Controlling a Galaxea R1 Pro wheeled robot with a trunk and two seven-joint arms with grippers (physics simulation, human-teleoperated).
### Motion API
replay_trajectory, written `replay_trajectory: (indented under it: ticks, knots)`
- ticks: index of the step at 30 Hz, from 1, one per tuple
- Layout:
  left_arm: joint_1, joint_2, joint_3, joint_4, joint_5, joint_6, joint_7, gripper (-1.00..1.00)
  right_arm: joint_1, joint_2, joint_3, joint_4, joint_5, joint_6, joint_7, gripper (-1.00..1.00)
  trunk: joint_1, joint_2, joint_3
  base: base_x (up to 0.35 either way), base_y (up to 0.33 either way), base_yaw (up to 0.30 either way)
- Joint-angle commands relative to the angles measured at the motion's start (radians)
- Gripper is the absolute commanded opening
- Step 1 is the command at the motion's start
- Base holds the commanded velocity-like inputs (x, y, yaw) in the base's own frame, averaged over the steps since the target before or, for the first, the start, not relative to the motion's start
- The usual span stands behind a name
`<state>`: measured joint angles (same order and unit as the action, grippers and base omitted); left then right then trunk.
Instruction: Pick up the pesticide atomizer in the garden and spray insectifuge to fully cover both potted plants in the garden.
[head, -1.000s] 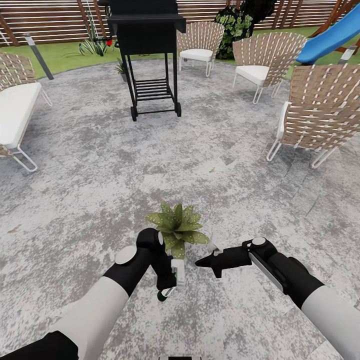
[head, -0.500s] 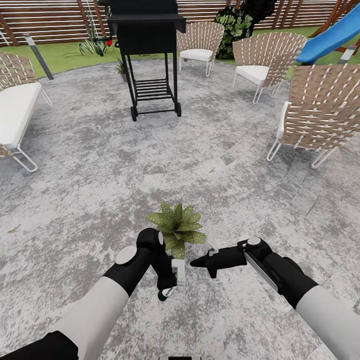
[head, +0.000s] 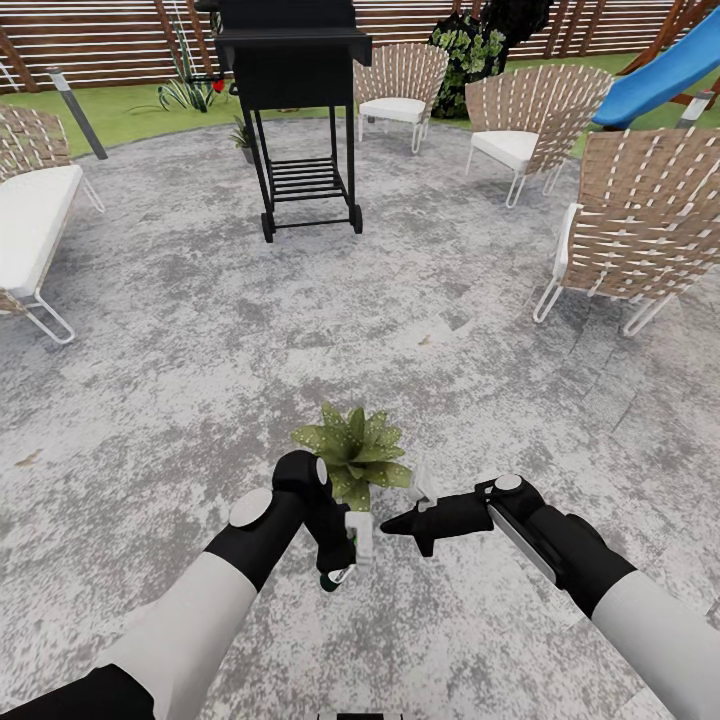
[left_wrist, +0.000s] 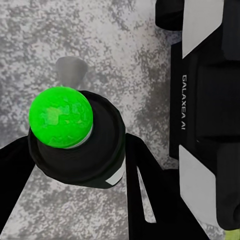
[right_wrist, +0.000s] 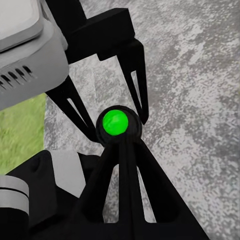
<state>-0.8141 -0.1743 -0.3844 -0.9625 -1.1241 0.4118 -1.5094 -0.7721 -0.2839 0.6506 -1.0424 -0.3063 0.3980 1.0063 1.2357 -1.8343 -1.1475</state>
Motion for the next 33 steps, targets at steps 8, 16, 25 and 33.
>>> replay_trajectory:
  ticks: [8,16,25,33]
  knots:
    - [0.0,0.0,-0.071,-0.001,0.053,0.011,-0.005,-1.0,-0.001,-0.001,0.003,0.0,-0.009,0.008,-0.002,-1.0,0.0,0.0,-0.001,0.0,0.0,0.0]
    - [0.0,0.0,-0.074,-0.018,0.071,0.012,-0.005,-1.0,-0.001,-0.001,0.003,0.0,-0.01,0.008,-0.002,-1.0,0.0,0.0,-0.001,0.0,0.0,0.0]
    - [0.0,0.0,-0.074,-0.024,0.07,0.04,-0.003,-1.0,-0.001,-0.001,0.003,0.0,-0.009,0.008,-0.002,-1.0,0.0,0.0,-0.001,0.0,0.0,0.0]
    - [0.0,0.0,-0.074,-0.024,0.069,0.041,-0.002,-1.0,-0.001,-0.001,0.003,0.0,-0.01,0.008,-0.002,-1.0,0.0,0.0,-0.001,0.0,0.0,0.0]
